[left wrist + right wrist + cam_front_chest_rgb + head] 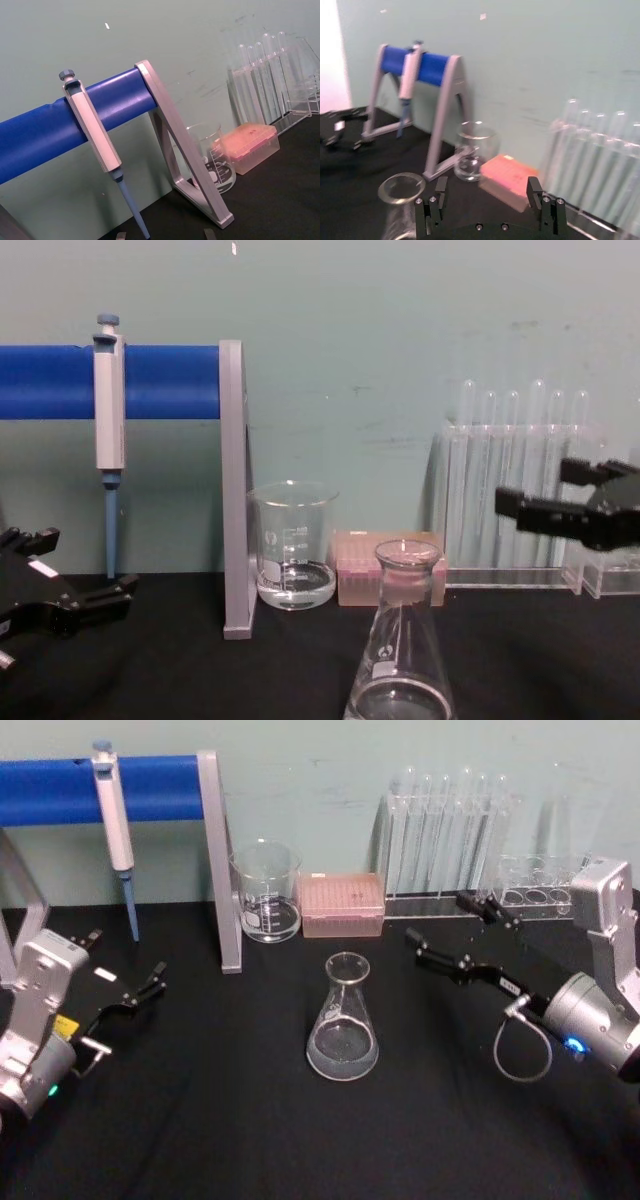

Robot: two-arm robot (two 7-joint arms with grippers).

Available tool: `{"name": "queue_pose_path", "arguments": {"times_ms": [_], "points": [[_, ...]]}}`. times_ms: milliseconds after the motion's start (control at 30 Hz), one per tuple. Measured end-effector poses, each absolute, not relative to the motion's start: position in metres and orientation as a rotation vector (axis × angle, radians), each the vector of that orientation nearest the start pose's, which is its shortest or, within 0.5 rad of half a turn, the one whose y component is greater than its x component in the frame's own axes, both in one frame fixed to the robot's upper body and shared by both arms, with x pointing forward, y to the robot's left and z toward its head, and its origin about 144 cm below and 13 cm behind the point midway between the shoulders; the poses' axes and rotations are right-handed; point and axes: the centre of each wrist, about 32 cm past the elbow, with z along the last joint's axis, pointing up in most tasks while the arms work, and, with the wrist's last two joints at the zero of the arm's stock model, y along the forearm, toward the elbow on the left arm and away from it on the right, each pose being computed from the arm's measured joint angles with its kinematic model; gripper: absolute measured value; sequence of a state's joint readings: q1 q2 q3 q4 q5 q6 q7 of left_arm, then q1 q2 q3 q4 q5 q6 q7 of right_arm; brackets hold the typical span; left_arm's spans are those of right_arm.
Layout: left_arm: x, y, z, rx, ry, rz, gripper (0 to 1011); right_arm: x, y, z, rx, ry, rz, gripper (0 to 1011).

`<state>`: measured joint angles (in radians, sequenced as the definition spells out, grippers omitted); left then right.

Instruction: Grasp the erlenmeyer flask with one hand, shake it three times, then place it back.

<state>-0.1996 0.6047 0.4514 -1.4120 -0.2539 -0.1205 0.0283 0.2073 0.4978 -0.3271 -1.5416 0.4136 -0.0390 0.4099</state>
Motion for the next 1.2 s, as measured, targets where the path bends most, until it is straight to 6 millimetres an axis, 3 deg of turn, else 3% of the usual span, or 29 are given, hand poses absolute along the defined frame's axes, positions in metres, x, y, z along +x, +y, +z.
{"name": "queue_pose_path", "arguments": {"times_ms": [433,667,900,1200], "points": [[0.489,0.310,1.140,0.305,-0.285,1.248,1001,0.512,-0.253,1.176,-0.009,-0.114,-1.175,1002],[0.489,0.310,1.140,0.304,-0.285,1.248,1001,0.522,-0.240,1.155,-0.042,-0.081,-1.283,1003],[0.489,0.310,1.140,0.304,-0.285,1.248,1001,0.528,-0.236,1.134,-0.112,-0.043,-1.315,1003],[0.489,0.310,1.140,0.304,-0.285,1.248,1001,0.530,-0.235,1.125,-0.154,-0.014,-1.316,1003]]}}
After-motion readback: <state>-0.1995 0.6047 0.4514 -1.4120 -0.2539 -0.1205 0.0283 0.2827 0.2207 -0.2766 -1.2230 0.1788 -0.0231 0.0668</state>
